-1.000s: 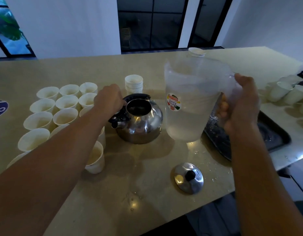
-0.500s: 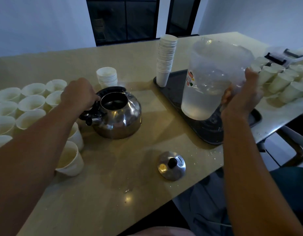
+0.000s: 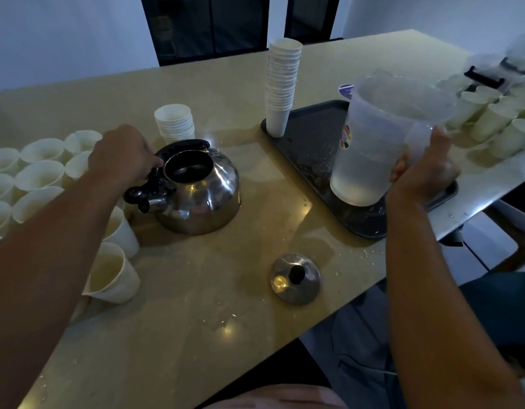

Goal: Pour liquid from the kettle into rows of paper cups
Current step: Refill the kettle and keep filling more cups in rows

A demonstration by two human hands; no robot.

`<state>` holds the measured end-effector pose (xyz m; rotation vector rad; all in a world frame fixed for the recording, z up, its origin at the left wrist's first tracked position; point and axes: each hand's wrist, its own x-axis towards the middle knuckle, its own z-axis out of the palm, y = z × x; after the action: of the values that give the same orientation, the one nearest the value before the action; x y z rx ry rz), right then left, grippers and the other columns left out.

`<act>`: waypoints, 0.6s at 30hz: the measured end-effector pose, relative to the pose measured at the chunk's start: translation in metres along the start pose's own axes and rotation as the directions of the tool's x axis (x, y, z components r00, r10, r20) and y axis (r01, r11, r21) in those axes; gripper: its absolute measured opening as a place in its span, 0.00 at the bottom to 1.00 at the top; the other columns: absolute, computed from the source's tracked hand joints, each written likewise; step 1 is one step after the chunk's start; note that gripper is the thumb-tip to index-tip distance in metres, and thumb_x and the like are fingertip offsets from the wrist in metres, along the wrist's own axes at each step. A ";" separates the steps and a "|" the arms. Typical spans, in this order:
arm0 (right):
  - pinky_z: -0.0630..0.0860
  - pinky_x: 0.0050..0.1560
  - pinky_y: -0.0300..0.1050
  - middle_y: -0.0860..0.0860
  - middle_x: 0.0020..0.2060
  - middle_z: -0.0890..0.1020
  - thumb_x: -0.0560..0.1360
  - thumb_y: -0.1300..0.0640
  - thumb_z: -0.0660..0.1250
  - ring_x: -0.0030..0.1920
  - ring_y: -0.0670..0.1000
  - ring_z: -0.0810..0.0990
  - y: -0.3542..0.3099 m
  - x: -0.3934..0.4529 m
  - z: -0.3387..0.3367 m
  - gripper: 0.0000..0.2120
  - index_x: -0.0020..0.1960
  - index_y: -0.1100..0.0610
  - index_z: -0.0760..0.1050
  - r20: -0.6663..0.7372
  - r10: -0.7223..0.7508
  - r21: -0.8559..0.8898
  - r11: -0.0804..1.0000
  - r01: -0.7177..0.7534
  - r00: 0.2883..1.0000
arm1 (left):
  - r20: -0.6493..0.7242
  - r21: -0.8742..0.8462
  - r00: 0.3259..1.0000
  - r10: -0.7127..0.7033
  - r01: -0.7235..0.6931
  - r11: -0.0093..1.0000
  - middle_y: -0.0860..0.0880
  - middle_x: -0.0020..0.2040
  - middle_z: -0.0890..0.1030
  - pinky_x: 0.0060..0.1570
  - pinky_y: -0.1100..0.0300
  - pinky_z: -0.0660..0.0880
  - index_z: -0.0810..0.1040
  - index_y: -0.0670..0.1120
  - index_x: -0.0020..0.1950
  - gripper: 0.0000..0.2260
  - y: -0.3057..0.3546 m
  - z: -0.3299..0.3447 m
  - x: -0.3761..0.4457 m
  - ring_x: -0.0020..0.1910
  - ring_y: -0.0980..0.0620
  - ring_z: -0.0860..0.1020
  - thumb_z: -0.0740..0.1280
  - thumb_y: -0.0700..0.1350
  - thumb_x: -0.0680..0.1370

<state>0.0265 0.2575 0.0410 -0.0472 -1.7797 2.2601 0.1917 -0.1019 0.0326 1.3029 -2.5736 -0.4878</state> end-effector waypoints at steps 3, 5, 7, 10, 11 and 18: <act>0.67 0.27 0.39 0.53 0.24 0.69 0.82 0.47 0.61 0.22 0.47 0.67 0.007 0.004 0.001 0.22 0.31 0.54 0.68 -0.016 -0.022 0.002 1.000 0.022 1.000 | -0.001 0.001 1.000 -0.001 0.001 1.000 0.42 0.42 0.83 0.42 0.50 0.73 0.85 0.45 0.45 0.08 0.000 0.000 -0.001 0.42 0.41 0.78 0.78 0.48 0.71; 0.67 0.28 0.40 0.52 0.25 0.69 0.83 0.47 0.60 0.23 0.46 0.67 0.009 0.002 -0.003 0.23 0.30 0.52 0.68 -0.011 -0.020 -0.021 1.000 0.020 1.000 | -0.004 0.000 1.000 0.009 -0.009 1.000 0.42 0.42 0.82 0.42 0.50 0.73 0.85 0.45 0.45 0.09 -0.001 0.001 -0.001 0.42 0.41 0.78 0.78 0.49 0.72; 0.69 0.30 0.42 0.48 0.24 0.72 0.82 0.46 0.61 0.25 0.49 0.70 0.014 -0.002 -0.002 0.23 0.29 0.49 0.71 -0.100 -0.060 -0.002 0.998 0.060 0.993 | -0.010 -0.010 1.000 0.014 -0.014 1.000 0.42 0.42 0.82 0.43 0.50 0.73 0.85 0.45 0.46 0.09 -0.001 0.001 -0.002 0.42 0.42 0.77 0.78 0.49 0.72; 0.75 0.38 0.42 0.47 0.33 0.78 0.81 0.46 0.60 0.35 0.48 0.77 0.024 -0.005 0.005 0.13 0.40 0.49 0.73 -0.222 -0.159 -0.079 0.986 0.145 0.962 | -0.016 -0.030 1.000 0.020 -0.021 0.999 0.43 0.42 0.82 0.43 0.51 0.72 0.86 0.45 0.46 0.08 -0.003 0.001 -0.003 0.42 0.43 0.76 0.77 0.49 0.72; 0.76 0.43 0.40 0.50 0.39 0.79 0.81 0.46 0.61 0.40 0.47 0.78 0.028 -0.007 0.006 0.10 0.45 0.51 0.73 -0.273 -0.237 -0.160 0.967 0.199 0.932 | -0.016 -0.037 1.000 0.026 -0.026 0.999 0.43 0.42 0.82 0.44 0.51 0.72 0.86 0.45 0.46 0.08 -0.004 0.000 -0.005 0.42 0.43 0.77 0.77 0.49 0.72; 0.68 0.52 0.44 0.58 0.47 0.76 0.75 0.50 0.69 0.50 0.57 0.74 0.038 -0.069 0.012 0.15 0.49 0.63 0.75 0.143 -0.677 -0.455 0.603 0.656 0.722 | -0.030 -0.040 0.999 0.015 -0.017 0.999 0.42 0.44 0.83 0.44 0.51 0.74 0.85 0.45 0.46 0.09 -0.003 0.001 -0.006 0.45 0.41 0.79 0.77 0.50 0.72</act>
<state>0.0843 0.2227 -0.0022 0.4123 -1.8636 1.2474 0.1976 -0.0983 0.0305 1.2657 -2.5345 -0.5101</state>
